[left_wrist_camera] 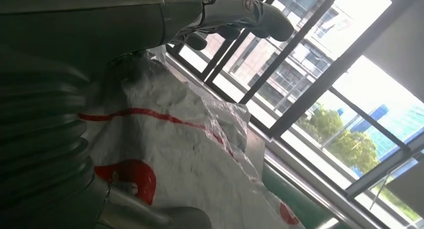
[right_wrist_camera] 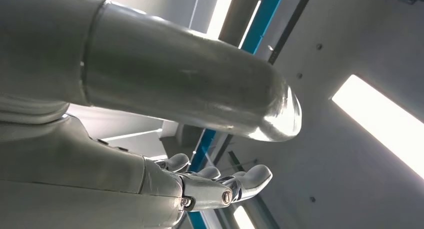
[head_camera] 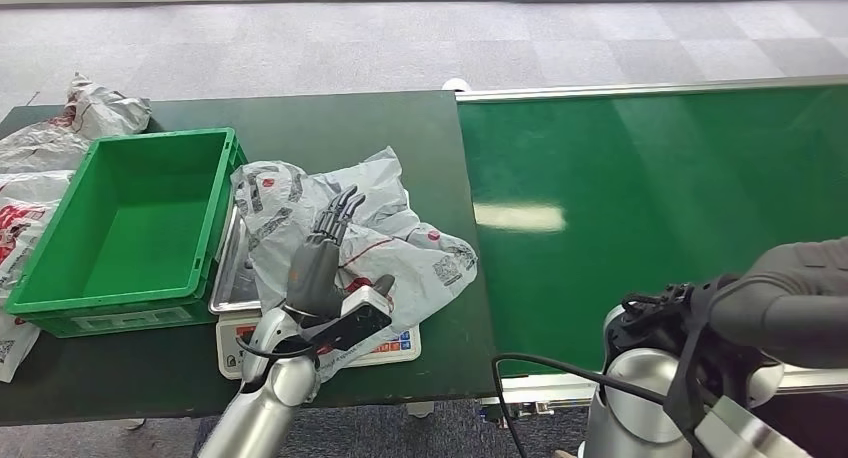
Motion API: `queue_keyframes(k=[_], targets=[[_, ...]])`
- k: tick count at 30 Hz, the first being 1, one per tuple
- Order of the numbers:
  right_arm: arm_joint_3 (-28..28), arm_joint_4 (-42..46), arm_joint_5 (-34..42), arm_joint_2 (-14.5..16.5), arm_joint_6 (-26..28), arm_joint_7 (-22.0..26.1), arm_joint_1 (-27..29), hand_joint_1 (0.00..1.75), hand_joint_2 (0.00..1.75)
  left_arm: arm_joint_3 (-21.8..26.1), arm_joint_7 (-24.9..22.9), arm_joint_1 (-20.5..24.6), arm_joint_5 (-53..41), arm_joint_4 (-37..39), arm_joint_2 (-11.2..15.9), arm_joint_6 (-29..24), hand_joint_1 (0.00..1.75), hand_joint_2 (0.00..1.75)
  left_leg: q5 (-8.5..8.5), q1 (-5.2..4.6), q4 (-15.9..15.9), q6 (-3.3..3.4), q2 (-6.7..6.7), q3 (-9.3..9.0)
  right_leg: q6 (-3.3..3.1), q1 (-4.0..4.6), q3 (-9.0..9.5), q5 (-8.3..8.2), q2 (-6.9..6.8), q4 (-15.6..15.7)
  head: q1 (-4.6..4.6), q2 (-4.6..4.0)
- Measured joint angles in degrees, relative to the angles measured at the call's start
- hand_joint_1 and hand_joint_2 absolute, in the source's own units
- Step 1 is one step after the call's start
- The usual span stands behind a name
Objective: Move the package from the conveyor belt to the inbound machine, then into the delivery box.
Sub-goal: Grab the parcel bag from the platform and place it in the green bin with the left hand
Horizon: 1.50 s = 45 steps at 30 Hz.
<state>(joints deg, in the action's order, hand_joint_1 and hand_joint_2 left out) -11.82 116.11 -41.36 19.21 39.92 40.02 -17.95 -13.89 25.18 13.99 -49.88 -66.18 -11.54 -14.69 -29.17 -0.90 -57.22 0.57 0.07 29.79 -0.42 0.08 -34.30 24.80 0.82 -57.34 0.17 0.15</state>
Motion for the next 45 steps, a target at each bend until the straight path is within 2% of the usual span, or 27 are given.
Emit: queue_keyframes(k=[10,11,13,15,17,22,27,29,33,35,45], targets=[[0.10,-1.52,0.15,0.00,-0.01,-0.01,-0.03,0.00,0.00,-4.12,0.10,2.78,-1.32,5.79,0.15,4.74,0.00,1.75,0.00,0.00,0.00,0.00,-0.03,0.06,0.00,0.01,-0.06,0.00,0.00,0.00,0.01,0.00],[0.11,-1.62,0.11,0.00,-0.01,-0.01,-0.02,0.00,0.00,-4.41,0.06,3.06,-1.51,6.13,0.19,4.95,0.04,1.75,0.00,0.00,0.00,0.00,-0.03,0.06,0.00,0.01,-0.06,0.00,0.00,0.00,0.00,0.00],[0.14,-1.78,0.07,-0.01,-0.01,-0.01,-0.01,0.00,0.00,-4.86,-0.20,3.55,-1.85,6.71,0.27,5.40,0.88,1.75,0.00,0.00,0.00,0.00,-0.02,0.06,0.00,0.01,-0.06,0.00,0.00,0.00,0.00,0.00],[0.18,-1.92,0.07,-0.02,-0.01,0.00,-0.01,0.00,0.87,-5.32,-0.86,4.13,-2.60,7.33,0.43,6.13,1.71,1.75,0.00,0.00,0.00,0.00,-0.03,0.06,0.00,0.01,-0.06,0.00,0.00,0.00,0.00,0.00],[0.21,-2.06,0.07,-0.02,-0.01,0.00,0.00,0.00,1.75,-5.58,-1.60,4.74,-3.27,7.97,0.61,6.76,1.75,1.75,0.00,0.00,0.00,0.00,-0.03,0.06,0.00,0.01,-0.06,0.00,0.00,0.00,0.00,0.00],[0.32,-2.23,0.23,-0.02,-0.01,0.00,0.03,0.00,1.75,-5.61,-3.02,6.11,-4.31,8.86,0.87,6.85,1.75,1.75,0.00,0.00,0.00,0.00,-0.03,0.07,0.00,0.01,-0.07,0.01,0.00,-0.01,0.00,0.00],[0.44,-2.36,0.31,-0.04,-0.01,0.00,0.11,0.00,1.75,-5.67,-9.20,6.73,-12.25,8.95,1.38,3.58,1.74,1.75,0.00,0.00,0.00,0.00,-0.02,0.07,0.00,0.01,-0.07,0.00,0.00,-0.01,0.00,0.00],[0.51,-2.44,0.14,-0.04,-0.01,0.00,0.17,0.00,1.75,-5.98,-13.15,7.04,-17.49,9.00,1.62,1.80,1.75,1.75,0.00,0.00,0.00,0.00,-0.02,0.07,0.00,0.01,-0.07,0.00,0.00,-0.01,0.00,0.00],[0.66,-2.48,-0.32,-0.10,-0.01,0.00,0.60,0.00,1.75,-7.85,-25.81,7.92,-34.31,9.26,2.17,-1.21,1.75,1.75,0.00,0.00,0.00,0.00,-0.02,0.07,0.00,0.01,-0.07,0.00,0.00,-0.01,0.00,0.00],[0.69,-2.48,-0.36,-0.19,-0.01,0.00,0.85,0.00,1.75,-8.57,-29.14,8.23,-38.06,9.29,2.46,-1.62,1.75,1.75,0.00,0.00,0.00,0.00,-0.02,0.07,0.00,0.01,-0.07,0.00,0.00,-0.01,0.00,0.00],[0.73,-2.48,-0.44,-0.35,-0.01,0.00,1.39,0.00,1.75,-10.71,-32.23,8.80,-39.03,9.22,3.63,-2.49,1.75,1.75,0.00,0.00,0.00,0.00,-0.02,0.07,0.00,0.01,-0.07,0.01,0.00,-0.01,0.00,0.00]])
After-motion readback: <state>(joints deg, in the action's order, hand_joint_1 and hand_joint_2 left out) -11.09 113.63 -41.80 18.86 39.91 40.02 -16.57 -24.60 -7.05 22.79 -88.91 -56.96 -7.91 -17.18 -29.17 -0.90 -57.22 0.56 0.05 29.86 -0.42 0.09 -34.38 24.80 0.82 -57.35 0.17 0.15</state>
